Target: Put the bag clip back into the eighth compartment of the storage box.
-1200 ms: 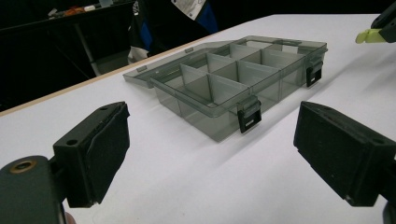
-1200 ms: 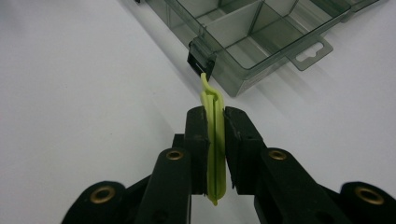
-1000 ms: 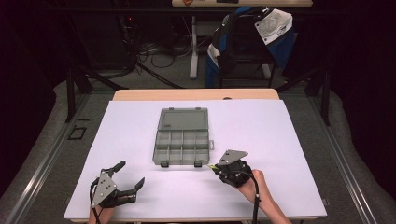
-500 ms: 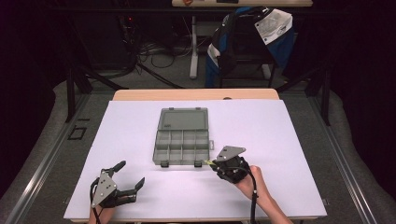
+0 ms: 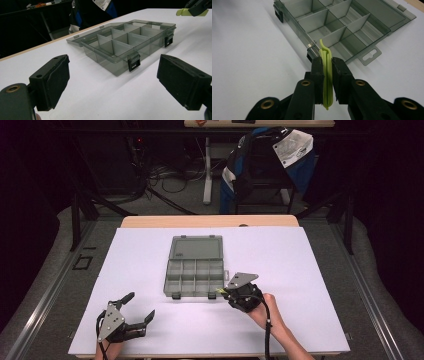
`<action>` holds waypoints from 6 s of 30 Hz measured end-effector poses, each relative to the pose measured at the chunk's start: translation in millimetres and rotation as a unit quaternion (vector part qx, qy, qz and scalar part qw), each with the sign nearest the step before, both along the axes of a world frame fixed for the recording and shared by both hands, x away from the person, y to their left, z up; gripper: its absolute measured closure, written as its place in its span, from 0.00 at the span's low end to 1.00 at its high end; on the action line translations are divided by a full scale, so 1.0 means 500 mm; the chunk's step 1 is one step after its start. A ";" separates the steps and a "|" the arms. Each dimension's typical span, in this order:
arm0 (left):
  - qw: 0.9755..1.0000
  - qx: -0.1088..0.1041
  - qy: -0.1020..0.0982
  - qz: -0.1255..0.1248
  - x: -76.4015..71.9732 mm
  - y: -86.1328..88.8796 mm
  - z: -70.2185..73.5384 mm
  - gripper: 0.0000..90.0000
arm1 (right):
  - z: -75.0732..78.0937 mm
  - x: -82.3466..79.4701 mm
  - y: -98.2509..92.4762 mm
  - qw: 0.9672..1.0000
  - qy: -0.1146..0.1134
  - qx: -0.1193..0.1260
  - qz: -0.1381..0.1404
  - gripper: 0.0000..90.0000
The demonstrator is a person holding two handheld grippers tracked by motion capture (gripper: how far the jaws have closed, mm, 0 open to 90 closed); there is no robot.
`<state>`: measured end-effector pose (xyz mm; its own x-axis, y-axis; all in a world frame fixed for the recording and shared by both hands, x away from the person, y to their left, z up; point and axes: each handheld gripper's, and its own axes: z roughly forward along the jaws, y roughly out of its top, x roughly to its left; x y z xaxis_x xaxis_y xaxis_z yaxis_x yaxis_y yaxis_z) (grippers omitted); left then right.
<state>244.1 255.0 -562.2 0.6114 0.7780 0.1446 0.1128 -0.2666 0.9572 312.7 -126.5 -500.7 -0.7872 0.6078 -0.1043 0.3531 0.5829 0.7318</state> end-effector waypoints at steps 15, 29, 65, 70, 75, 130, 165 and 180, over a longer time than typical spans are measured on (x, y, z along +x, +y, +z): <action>1.000 -0.002 0.002 0.001 0.000 0.001 0.000 0.12 | 0.013 0.017 0.019 1.000 -0.005 0.006 0.000 0.89; 1.000 -0.003 0.001 0.003 0.001 0.000 0.000 0.13 | 0.015 0.038 0.035 1.000 0.000 0.011 0.000 0.89; 1.000 -0.004 0.003 0.004 0.002 0.001 -0.001 0.13 | 0.008 0.081 0.064 0.999 0.027 0.020 -0.043 0.89; 1.000 -0.004 0.003 0.004 0.002 0.001 -0.001 0.13 | 0.008 0.084 0.067 0.998 0.029 0.025 -0.051 0.89; 1.000 -0.003 0.002 0.004 0.002 0.001 0.000 0.13 | 0.008 0.085 0.070 0.998 0.031 0.025 -0.058 0.89; 1.000 -0.005 0.000 0.002 0.000 0.001 0.001 0.13 | -0.029 0.110 0.073 0.990 0.064 0.017 -0.122 0.89; 1.000 -0.001 0.007 0.009 0.007 0.000 -0.002 0.13 | -0.014 0.080 0.020 0.996 0.062 0.048 -0.044 0.12; 1.000 0.001 0.006 0.011 -0.002 0.007 -0.002 0.13 | 0.000 0.056 0.003 0.997 0.042 0.061 -0.017 0.00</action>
